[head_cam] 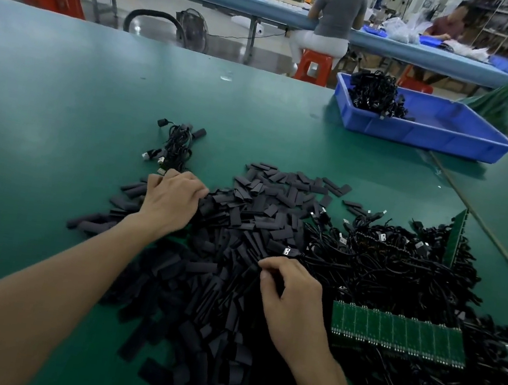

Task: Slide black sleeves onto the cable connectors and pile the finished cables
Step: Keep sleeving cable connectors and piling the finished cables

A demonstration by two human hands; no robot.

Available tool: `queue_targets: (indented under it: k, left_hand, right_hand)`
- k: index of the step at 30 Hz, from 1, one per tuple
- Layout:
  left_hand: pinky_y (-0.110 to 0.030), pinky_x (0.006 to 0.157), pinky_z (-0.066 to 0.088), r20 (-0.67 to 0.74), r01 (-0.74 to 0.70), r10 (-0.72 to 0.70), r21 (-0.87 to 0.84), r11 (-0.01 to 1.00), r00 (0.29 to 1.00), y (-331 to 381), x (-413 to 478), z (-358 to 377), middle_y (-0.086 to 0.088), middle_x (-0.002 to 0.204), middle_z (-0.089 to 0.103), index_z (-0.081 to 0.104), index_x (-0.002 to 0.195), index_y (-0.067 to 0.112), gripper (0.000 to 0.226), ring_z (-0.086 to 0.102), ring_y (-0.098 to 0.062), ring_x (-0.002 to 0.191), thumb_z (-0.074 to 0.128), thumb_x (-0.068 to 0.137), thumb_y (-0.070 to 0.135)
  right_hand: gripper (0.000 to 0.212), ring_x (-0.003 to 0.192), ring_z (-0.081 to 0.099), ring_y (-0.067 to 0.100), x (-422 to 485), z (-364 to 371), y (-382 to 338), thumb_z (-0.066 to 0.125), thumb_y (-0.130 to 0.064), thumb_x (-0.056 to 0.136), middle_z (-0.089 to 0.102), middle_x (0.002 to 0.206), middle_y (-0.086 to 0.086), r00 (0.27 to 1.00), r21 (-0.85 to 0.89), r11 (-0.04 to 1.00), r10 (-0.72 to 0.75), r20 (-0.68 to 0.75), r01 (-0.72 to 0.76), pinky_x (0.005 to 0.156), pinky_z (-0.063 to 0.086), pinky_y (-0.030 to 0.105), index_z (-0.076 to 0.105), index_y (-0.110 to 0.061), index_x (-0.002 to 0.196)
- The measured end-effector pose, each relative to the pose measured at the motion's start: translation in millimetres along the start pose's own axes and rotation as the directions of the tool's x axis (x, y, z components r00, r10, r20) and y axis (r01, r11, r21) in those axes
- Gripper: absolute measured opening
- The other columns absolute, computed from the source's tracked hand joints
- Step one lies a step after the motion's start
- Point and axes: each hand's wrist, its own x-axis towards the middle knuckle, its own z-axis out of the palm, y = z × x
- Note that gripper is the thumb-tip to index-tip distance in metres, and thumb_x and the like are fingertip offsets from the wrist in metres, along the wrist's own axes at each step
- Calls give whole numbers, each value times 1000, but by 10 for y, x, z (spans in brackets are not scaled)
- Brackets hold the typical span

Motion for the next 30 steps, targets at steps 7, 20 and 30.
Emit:
queue_targets:
  k: [7, 20, 30]
  left_hand:
    - [-45, 100, 35, 53, 68, -57, -232, 970, 997, 190, -185, -5, -1, 122, 67, 71, 100, 13, 33, 54, -31, 116, 43, 106, 30]
    - [-39, 75, 49, -157, -49, -8, -360, 932, 988, 287, -464, -167, -7, 86, 72, 73, 87, 8, 35, 63, -25, 81, 51, 104, 29]
    - [-58, 114, 25, -83, 437, -432, 46, 898, 898, -265, -473, -383, -7, 153, 41, 59, 129, 26, 51, 35, -35, 141, 39, 97, 61]
  right_hand:
    - [18, 102, 57, 5, 177, -107, -193, 55, -23, 102, 61, 111, -10, 989, -57, 998, -10, 147, 19, 94, 52, 28, 68, -21, 114]
    - [40, 118, 57, 20, 447, -1191, -187, 66, -13, 87, 65, 126, -2, 993, -579, 807, 83, -84, -116, 111, 32, 43, 65, -30, 123]
    - [26, 60, 51, 7, 590, -1237, 25, 65, -7, 95, 75, 104, 9, 987, -349, 933, 35, -155, -88, 68, 45, 21, 71, -13, 120]
